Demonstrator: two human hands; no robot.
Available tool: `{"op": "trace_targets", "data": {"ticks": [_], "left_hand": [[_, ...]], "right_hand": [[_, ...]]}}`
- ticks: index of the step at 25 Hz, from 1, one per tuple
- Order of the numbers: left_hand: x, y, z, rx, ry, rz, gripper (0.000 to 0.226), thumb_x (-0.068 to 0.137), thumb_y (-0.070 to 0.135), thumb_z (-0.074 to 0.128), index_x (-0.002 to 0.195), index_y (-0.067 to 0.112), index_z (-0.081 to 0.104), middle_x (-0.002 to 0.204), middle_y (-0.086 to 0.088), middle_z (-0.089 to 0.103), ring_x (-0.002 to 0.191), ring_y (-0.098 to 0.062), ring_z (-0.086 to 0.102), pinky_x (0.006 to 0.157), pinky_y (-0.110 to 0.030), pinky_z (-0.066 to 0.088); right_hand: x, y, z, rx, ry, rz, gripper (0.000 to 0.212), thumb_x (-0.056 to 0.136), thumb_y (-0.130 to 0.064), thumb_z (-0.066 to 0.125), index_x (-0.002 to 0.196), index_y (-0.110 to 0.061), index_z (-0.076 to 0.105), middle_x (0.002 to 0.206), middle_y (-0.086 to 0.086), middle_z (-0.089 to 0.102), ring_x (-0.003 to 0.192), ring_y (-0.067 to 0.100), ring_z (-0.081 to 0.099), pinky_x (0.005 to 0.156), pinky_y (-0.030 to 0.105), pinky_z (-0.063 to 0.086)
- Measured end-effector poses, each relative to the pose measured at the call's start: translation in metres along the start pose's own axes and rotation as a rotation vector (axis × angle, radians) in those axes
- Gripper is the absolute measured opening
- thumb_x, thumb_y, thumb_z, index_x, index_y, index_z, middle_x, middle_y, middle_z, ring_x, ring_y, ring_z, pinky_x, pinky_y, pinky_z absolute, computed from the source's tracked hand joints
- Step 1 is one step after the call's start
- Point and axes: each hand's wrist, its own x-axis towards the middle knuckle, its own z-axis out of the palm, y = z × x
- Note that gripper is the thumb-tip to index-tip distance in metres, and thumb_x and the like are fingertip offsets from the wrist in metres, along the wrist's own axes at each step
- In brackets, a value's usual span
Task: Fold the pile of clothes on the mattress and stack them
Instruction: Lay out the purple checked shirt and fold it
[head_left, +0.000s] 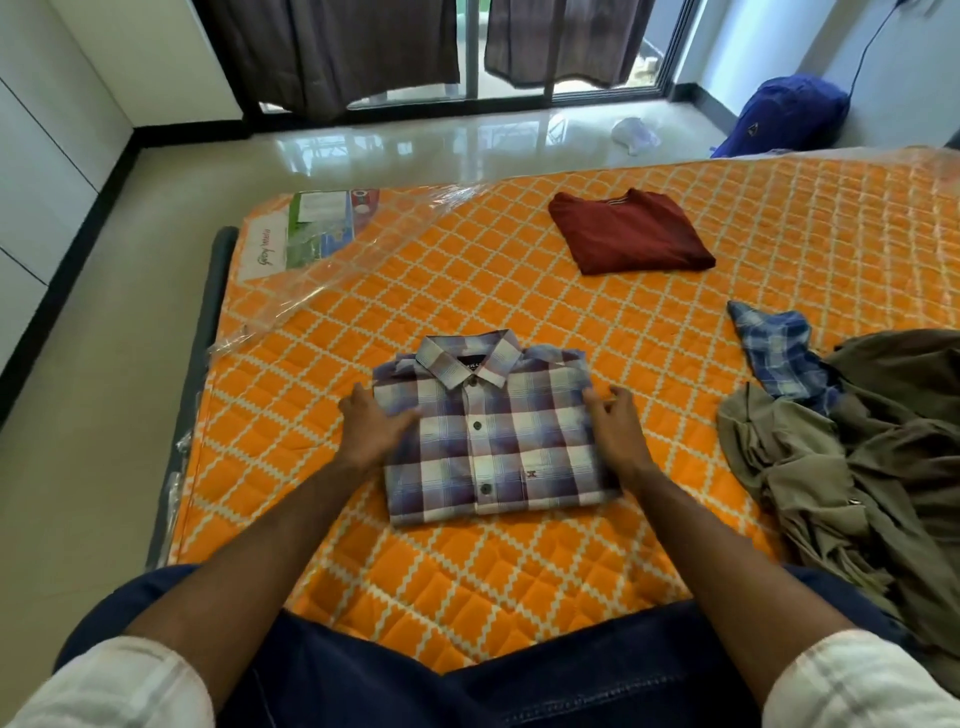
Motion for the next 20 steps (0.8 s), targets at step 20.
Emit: {"op": "trace_targets", "data": {"ticks": [20], "left_hand": [[0.202,0.201,-0.045,-0.802,-0.135,0.253,0.036,0.089,0.015,0.074,0.123,0.014,0.063,0.112,-0.009,0.074,0.102,-0.029,0.072,0.090,-0.047,0.057]], "right_hand": [[0.271,-0.222,-0.069,0.429,-0.311,-0.092,0.024,0.096,-0.009,0.064,0.120,-0.009,0.067,0.108,0.011,0.077,0.100,0.030,0.073,0.083,0.044,0.060]]}}
